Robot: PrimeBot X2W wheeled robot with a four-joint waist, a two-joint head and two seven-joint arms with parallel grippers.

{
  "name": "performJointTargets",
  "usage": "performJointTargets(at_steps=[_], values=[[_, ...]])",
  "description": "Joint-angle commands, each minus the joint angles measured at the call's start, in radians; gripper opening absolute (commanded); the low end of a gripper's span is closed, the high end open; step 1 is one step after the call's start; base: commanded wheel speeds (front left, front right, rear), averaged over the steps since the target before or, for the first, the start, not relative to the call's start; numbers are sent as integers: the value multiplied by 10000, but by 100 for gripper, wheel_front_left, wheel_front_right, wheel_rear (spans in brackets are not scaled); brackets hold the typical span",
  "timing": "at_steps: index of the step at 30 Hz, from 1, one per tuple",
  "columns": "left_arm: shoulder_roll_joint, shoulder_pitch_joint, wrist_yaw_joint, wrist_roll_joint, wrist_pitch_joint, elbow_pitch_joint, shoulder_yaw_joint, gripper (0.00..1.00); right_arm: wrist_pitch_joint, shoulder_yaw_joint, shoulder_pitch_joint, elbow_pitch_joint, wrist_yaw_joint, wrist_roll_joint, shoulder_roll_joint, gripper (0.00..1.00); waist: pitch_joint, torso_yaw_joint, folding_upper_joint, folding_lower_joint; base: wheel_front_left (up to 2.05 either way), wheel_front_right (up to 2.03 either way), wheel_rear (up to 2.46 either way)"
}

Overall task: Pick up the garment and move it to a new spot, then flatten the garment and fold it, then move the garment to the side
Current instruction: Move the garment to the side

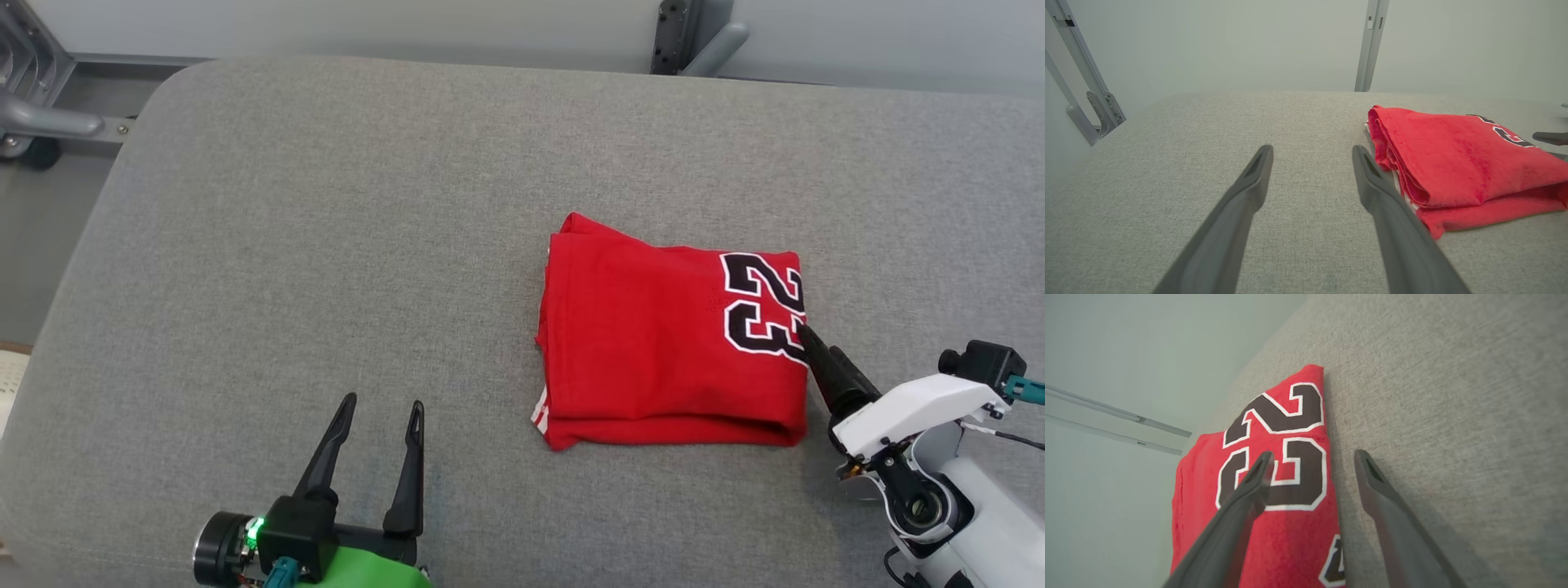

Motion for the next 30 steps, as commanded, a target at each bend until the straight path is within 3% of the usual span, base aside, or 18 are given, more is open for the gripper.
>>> performJointTargets(at_steps=[1, 6, 7, 8, 9, 10, 12, 23, 30], values=[[8, -209, 9, -89, -25, 7, -32, 100, 223, 82, -129, 44, 1, 387, -80, 100, 277, 209, 0, -1, 0, 0, 0], [9, -354, 46, -93, -25, 45, -110, 100, 859, 374, -233, -60, 1, 1234, -258, 100, 464, 299, 0, -1, 0, 0, 0], [8, -372, 55, -96, -25, 54, -115, 100, 917, 416, -246, -82, 1, 1320, -291, 93, 475, 301, 0, -1, 0, 0, 0], [8, -383, 60, -97, -25, 66, -113, 100, 961, 465, -245, -103, 1, 1401, -317, 66, 476, 299, 0, -1, 0, 0, 0], [8, -388, 70, -97, -25, 84, -116, 100, 1015, 510, -225, -115, 1, 1504, -321, 48, 466, 293, 0, -1, 0, 0, 0], [8, -392, 66, -99, -25, 103, -123, 100, 1057, 555, -206, -135, 1, 1567, -345, 36, 447, 287, 0, -1, 0, 0, 0], [8, -396, 69, -102, -25, 140, -146, 100, 1093, 632, -144, -173, 1, 1672, -391, 0, 379, 257, 0, -1, 0, 0, 0], [9, -253, 39, 33, -25, 121, -155, 100, 542, 1099, -39, -555, 1, 1346, -901, 0, 90, -147, 0, -1, 0, 0, 0], [9, -202, -81, 203, -25, 66, -24, 100, -92, 1734, -307, -684, 1, 846, -1273, 0, 117, -880, 0, -1, 0, 0, 0]])
